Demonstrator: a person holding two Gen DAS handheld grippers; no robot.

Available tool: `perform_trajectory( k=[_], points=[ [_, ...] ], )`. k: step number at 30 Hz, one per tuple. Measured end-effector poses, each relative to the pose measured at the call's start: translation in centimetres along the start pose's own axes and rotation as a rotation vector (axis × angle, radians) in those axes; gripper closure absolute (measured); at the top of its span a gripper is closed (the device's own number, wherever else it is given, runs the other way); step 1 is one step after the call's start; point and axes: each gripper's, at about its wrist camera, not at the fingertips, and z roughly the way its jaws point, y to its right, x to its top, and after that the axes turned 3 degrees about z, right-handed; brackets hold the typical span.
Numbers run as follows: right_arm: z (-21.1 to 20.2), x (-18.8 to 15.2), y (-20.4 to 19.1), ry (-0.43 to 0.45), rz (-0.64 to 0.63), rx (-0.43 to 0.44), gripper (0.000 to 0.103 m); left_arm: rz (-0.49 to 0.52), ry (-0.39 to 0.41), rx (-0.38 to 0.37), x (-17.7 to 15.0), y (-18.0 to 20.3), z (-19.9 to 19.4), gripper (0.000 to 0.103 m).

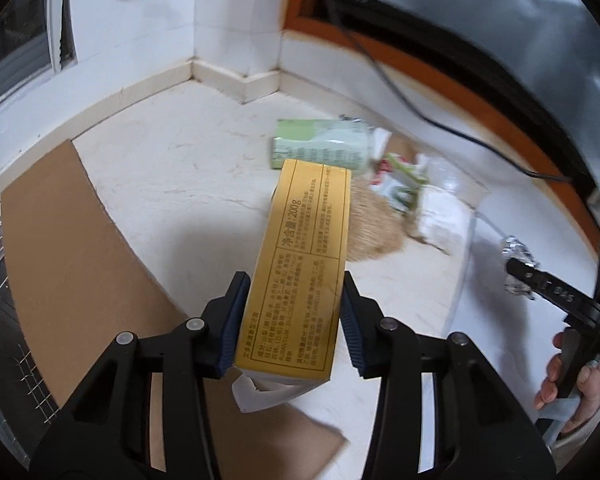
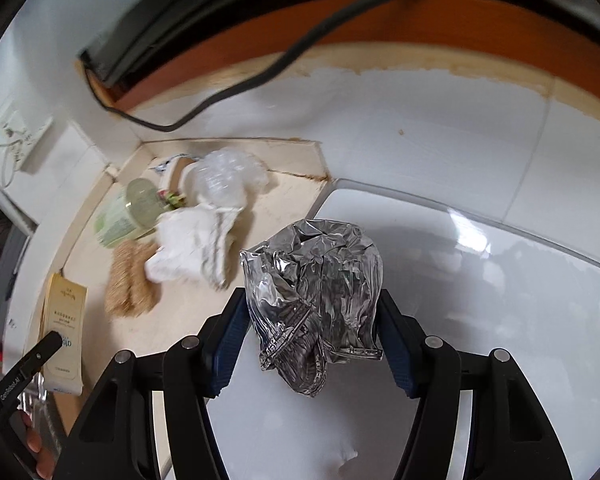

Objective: Collect trash
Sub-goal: 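Carry the yellow box and foil ball down over the trash bin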

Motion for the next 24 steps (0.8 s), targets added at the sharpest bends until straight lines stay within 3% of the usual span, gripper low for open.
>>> perform_trajectory(
  k=[6, 14, 20, 24],
  points=[
    [-4.9, -2.4, -0.6, -0.002, -0.033, 0.049, 0.040, 0.034, 0.022, -0.045, -2.2, 2.0, -5.9, 0.063],
    [-13.1, -6.9, -2.4, -0.001, -0.104, 0.158, 0.040, 0.075, 0.043, -0.092, -8.0, 5.0, -14.8, 0.063],
    [-19.7, -12.5, -3.3, -0.006, -0.180, 0.241, 0.040, 0.088, 0.072, -0.084, -13.6, 6.6, -20.6, 0.062],
    [-23.1, -16.6, -4.0, -0.014, -0.230, 0.293, 0.040, 0.101, 0.093, -0.038, -17.8, 7.2, -23.5, 0.062]
  ],
)
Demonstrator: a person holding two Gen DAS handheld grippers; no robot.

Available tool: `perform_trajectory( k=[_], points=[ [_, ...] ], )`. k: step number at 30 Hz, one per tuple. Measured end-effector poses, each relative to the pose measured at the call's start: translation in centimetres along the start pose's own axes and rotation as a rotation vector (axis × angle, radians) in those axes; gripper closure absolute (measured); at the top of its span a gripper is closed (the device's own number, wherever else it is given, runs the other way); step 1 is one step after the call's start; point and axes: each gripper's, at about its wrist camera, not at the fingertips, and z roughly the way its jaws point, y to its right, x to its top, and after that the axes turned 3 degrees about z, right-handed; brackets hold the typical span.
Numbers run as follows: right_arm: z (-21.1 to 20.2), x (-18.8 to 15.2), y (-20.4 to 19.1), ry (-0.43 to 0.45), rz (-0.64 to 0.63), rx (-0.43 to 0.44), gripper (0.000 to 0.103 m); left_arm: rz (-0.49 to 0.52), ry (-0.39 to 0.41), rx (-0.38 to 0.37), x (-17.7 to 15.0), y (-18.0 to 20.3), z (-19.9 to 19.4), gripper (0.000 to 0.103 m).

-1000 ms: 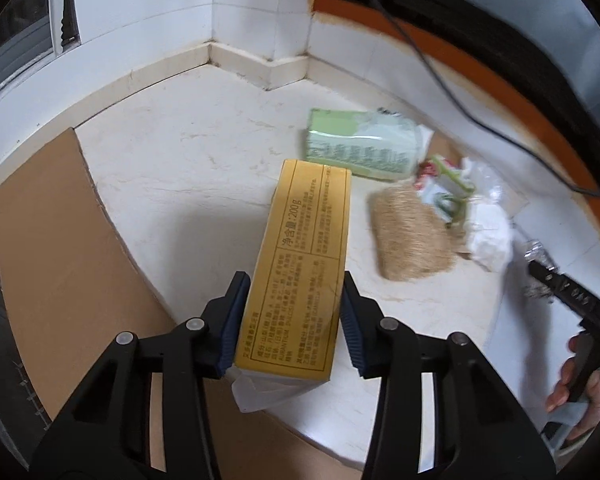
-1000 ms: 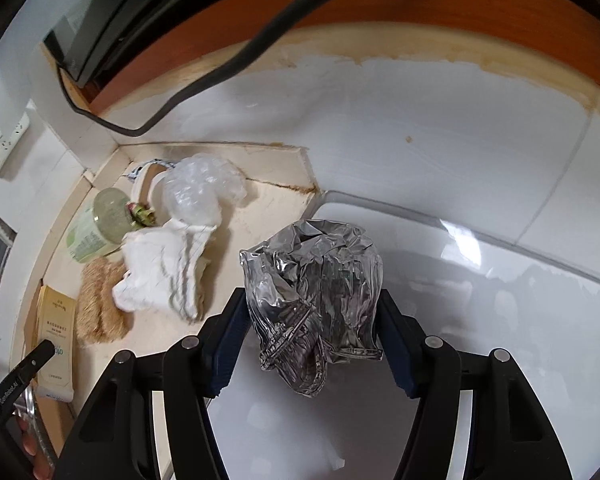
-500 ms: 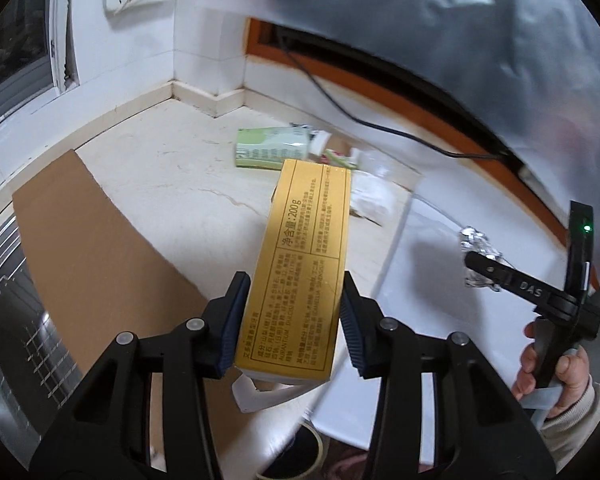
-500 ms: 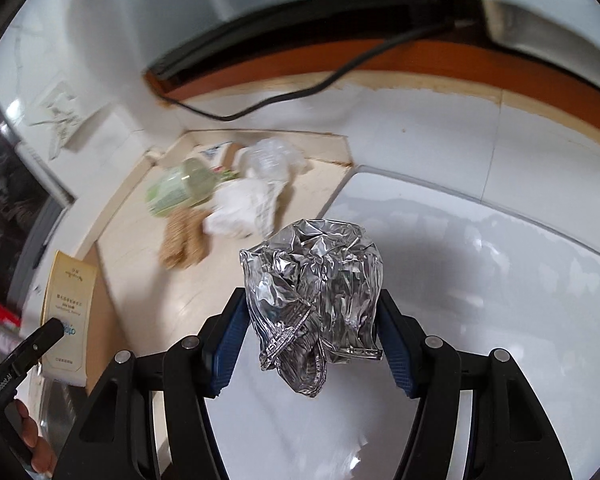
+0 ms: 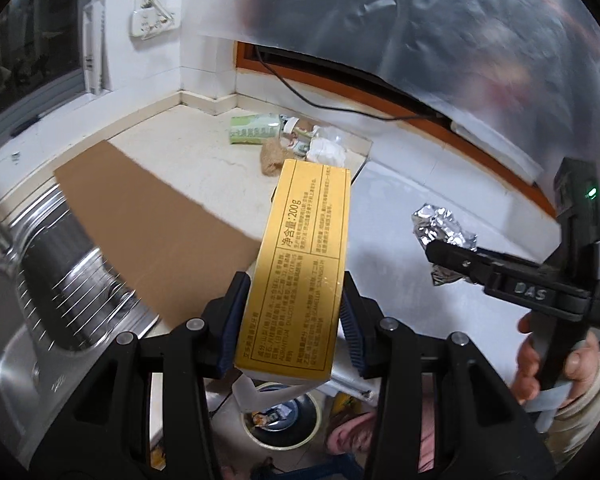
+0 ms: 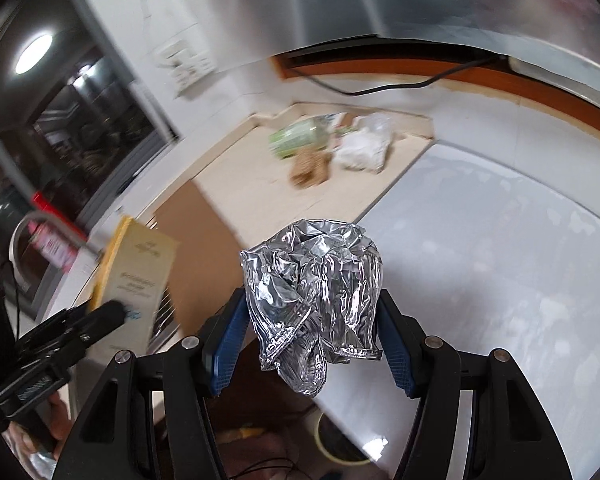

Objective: Collect trash
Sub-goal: 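Carry the yellow box and foil ball down over the trash bin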

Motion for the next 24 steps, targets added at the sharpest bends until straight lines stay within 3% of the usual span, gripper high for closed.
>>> perform_trajectory(
  k=[5, 11, 17, 24],
  points=[
    [-3.0, -5.1, -2.6, 0.013, -0.080, 0.043, 0.040, 0.034, 0.013, 0.055, -5.3, 1.3, -2.3, 0.062],
    [-4.2, -12.1, -3.8, -0.011, -0.158, 0.053, 0.040, -0.001, 0.002, 0.020, -11.2, 2.2, -3.5, 0.062],
    [-3.3, -17.3, -3.8, -0.027, -0.236, 0.016, 0.040, -0.010, -0.022, -0.004, -16.7, 3.4, -3.0, 0.062],
    [-0.8, -23.2, -3.6, -0.060, -0.312, -0.009, 0.040, 0.006, -0.093, 0.018, -22.1, 4.1, 0.0, 0.062]
  ],
)
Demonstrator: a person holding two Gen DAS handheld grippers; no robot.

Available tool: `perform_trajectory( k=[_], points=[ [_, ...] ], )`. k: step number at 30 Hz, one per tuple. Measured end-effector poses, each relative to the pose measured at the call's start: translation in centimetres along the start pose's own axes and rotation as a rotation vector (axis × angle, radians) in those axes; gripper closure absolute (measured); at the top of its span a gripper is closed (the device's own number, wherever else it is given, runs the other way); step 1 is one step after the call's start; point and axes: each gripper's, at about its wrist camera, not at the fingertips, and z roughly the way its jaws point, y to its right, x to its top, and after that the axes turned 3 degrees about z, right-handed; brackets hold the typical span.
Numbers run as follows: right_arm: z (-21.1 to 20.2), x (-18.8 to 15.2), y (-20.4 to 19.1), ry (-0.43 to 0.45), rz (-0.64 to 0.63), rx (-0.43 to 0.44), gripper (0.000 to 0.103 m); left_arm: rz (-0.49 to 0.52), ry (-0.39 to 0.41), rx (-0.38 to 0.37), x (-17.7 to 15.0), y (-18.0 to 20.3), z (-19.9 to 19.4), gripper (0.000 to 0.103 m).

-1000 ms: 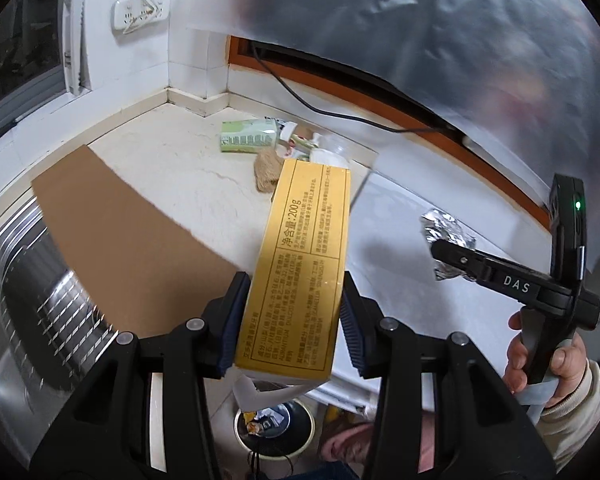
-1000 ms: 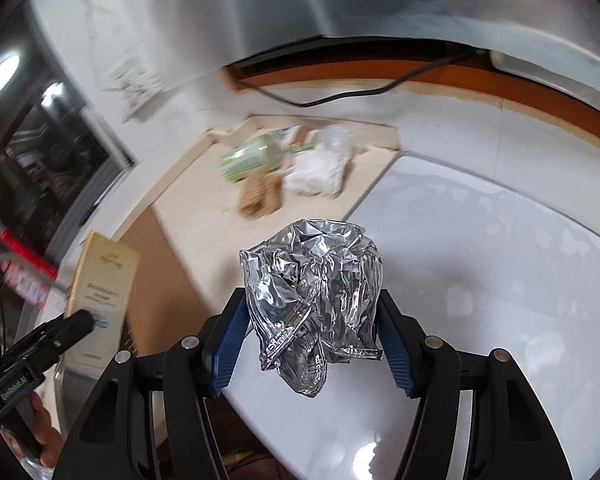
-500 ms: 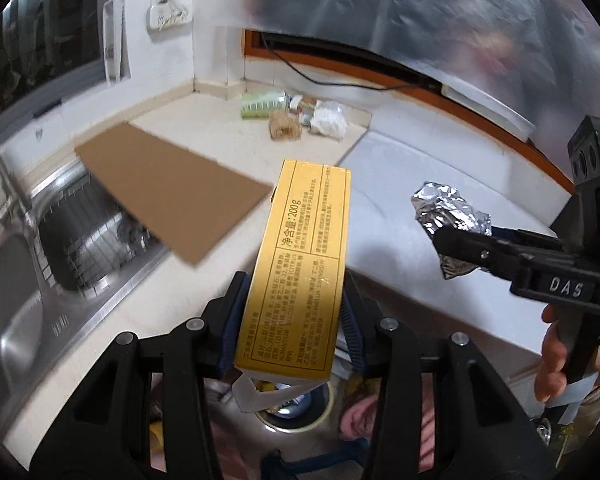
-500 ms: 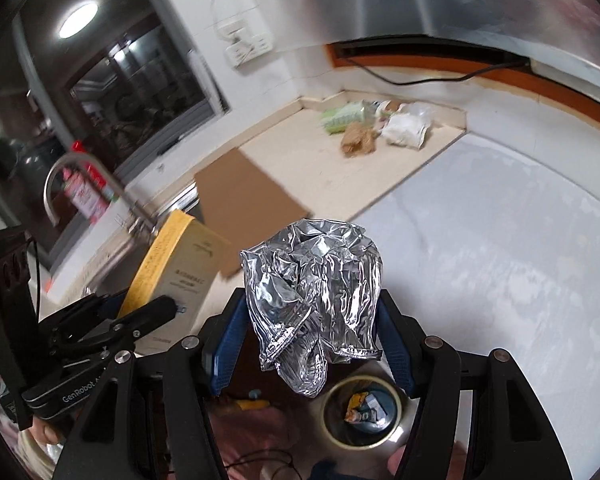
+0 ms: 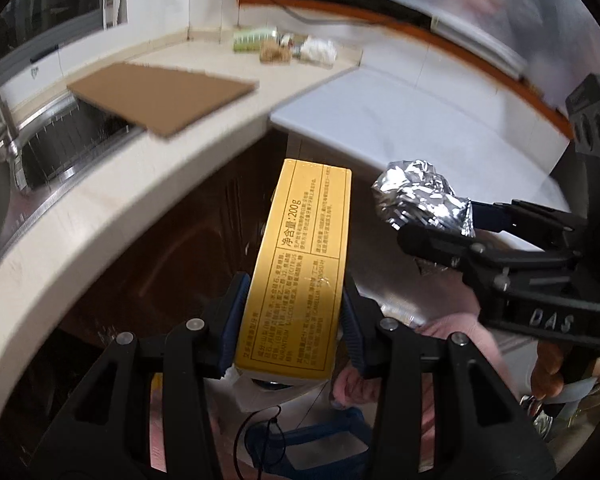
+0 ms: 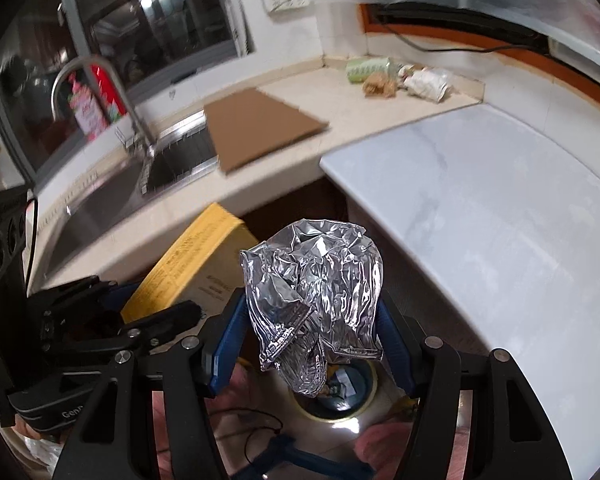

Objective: Collect trash
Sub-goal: 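Carry the yellow box and foil ball down over the trash bin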

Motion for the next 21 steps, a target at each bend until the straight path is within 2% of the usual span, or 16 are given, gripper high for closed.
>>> perform_trajectory(
  k=[5, 12, 17, 21],
  points=[
    [4.2, -4.9, -0.4, -0.080, -0.022, -0.017, 0.040, -0.048, -0.080, -0.013, -4.0, -0.9, 4.3, 0.062],
    [11.5, -10.6, 2.1, -0.254, 0.059, -0.013, 0.040, -0.117, -0.184, -0.045, -7.9, -2.5, 9.7, 0.062],
    [16.1, -13.2, 4.5, -0.355, 0.161, 0.026, 0.040, -0.151, -0.240, -0.058, -9.7, -3.4, 13.6, 0.062],
    [19.1, -14.4, 5.9, -0.384, 0.177, -0.003, 0.040, -0.181, -0.291, -0.054, -10.4, -4.2, 17.3, 0.062]
  ],
)
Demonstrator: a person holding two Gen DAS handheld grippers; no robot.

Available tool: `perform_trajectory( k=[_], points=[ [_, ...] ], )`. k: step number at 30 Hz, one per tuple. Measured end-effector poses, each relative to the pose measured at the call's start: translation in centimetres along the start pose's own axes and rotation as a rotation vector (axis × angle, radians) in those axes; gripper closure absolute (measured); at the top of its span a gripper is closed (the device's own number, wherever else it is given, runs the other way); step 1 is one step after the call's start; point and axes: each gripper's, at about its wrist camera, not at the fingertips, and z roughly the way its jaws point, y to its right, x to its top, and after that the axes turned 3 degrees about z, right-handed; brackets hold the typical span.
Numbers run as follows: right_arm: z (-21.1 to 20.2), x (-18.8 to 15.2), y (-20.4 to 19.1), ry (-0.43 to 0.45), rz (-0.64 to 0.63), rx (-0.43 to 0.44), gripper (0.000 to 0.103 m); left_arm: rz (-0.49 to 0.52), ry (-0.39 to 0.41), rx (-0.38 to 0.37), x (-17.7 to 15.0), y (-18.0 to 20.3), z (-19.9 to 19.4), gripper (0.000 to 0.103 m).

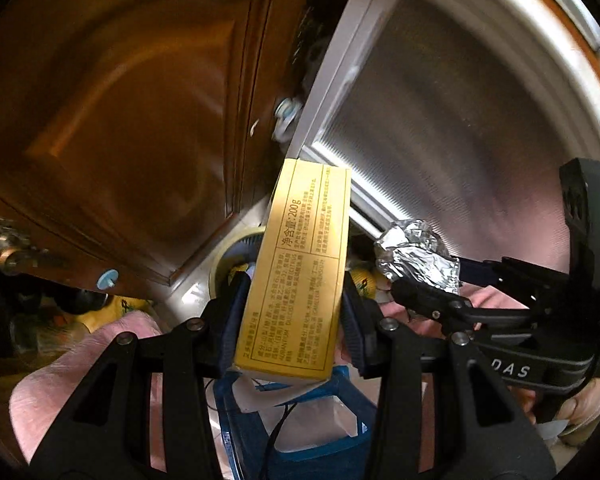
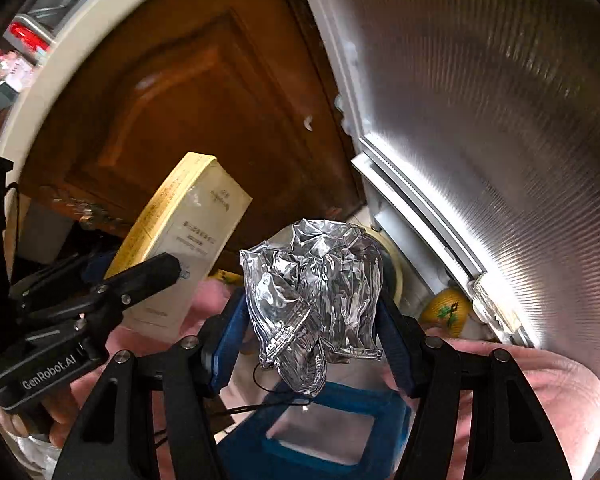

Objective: Collect trash
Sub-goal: 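Carry the yellow box and foil ball down over the trash bin, then open both tools over the bin, dropping the box and foil inside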

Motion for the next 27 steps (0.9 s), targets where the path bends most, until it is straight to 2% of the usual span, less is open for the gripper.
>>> perform_trajectory(
  k=[5, 8, 15, 19, 27],
  points=[
    [4.5, 0.7, 1.1, -0.017, -0.011, -0.065, 0.040, -0.021, -0.058, 0.018, 0.5, -0.9, 4.9, 0.062],
    [8.6, 0.7, 2.3, -0.066, 0.001, -0.111, 0.040, -0.030, -0.106, 0.028, 0.3, -1.7, 8.0, 0.062],
    [15.1, -0.7, 4.2, -0.182, 0.031, -0.099, 0.040, -0.026, -0.188, 0.016, -0.5, -2.7, 12.2, 0.062],
    [16.2, -0.5, 4.5, -0.198, 0.028, -0.064, 0.040, -0.045, -0.236, 0.021, -0.9, -3.1, 14.3, 0.062],
    [17.1, 0.1, 5.5, -0.196, 0.081, -0.048, 0.039, -0.076, -0.227, 0.008, -0.7, -3.6, 14.3, 0.062]
  ],
)
